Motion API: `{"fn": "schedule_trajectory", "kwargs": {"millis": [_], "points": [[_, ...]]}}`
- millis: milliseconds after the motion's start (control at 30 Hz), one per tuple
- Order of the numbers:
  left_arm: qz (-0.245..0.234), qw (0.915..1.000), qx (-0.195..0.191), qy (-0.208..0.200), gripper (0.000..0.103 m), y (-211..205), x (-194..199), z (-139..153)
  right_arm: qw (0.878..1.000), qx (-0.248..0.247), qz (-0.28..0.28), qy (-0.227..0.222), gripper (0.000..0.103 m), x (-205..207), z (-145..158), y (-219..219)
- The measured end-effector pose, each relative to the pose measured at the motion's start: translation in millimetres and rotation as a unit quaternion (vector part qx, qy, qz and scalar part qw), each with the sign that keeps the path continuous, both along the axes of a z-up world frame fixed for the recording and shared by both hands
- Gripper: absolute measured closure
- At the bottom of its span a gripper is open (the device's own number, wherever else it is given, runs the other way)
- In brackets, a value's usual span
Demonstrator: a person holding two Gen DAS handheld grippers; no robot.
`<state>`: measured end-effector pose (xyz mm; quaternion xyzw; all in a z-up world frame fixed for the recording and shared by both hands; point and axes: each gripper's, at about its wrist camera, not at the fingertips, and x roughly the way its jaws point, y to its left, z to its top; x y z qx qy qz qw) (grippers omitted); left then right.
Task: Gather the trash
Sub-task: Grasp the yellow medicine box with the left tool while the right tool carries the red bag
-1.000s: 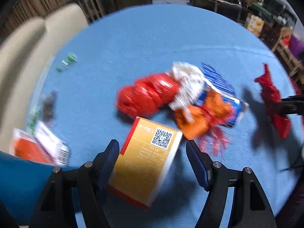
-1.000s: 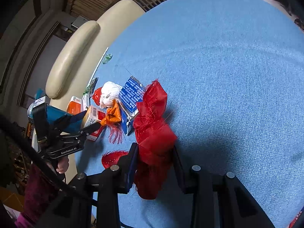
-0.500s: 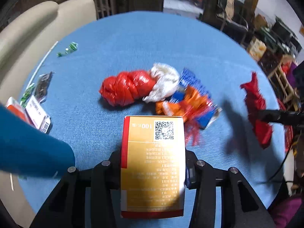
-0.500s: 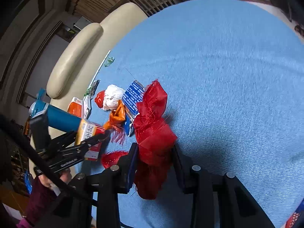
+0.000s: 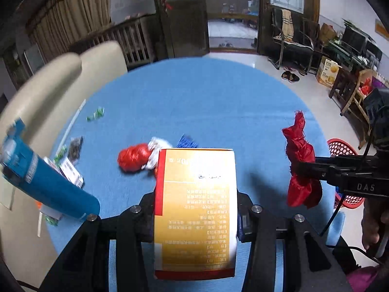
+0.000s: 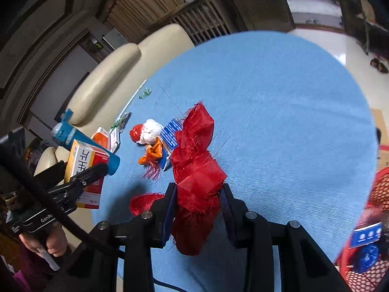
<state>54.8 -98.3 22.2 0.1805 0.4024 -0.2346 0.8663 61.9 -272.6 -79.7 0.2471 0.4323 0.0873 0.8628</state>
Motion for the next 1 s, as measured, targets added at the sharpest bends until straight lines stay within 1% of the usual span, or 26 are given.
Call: {"fn": "schedule_trajectory", "kwargs": {"millis": [200,300,433,567,667,800,1000], "points": [[-0.013,0.9992,0.011,-0.037,0.055,-40.8,-33.2,19.5,0.999,-0.008,-0.017,-0.040,0.065,-31.9,33.9,-18.0],[-0.022,0.9981,0.015,-0.056,0.055,-49.7,-46.9,23.8,0.998,-0.013,-0.025,-0.056,0.065,-46.5,48.2,-25.9],[-0.030,0.9970,0.015,-0.069,0.055,-62.5,-62.7,29.9,0.996,-0.026,-0.036,-0.075,0.065,-66.9,64.3,-33.6],[-0.032,0.9956,0.017,-0.087,0.055,-74.1,-75.9,35.6,0.994,-0.042,-0.042,-0.088,0.065,-85.3,75.3,-39.9],[-0.036,0.9951,0.015,-0.091,0.055,-80.0,-82.4,37.4,0.993,-0.055,-0.048,-0.097,0.065,-97.3,82.0,-43.5],[-0.039,0.9931,0.023,-0.108,0.055,-90.0,-89.8,39.4,0.990,-0.067,-0.057,-0.107,0.065,-112.7,89.5,-51.1],[-0.047,0.9918,0.021,-0.117,0.055,-101.5,-98.2,44.7,0.987,-0.078,-0.068,-0.120,0.065,-129.8,98.7,-61.4]]}}
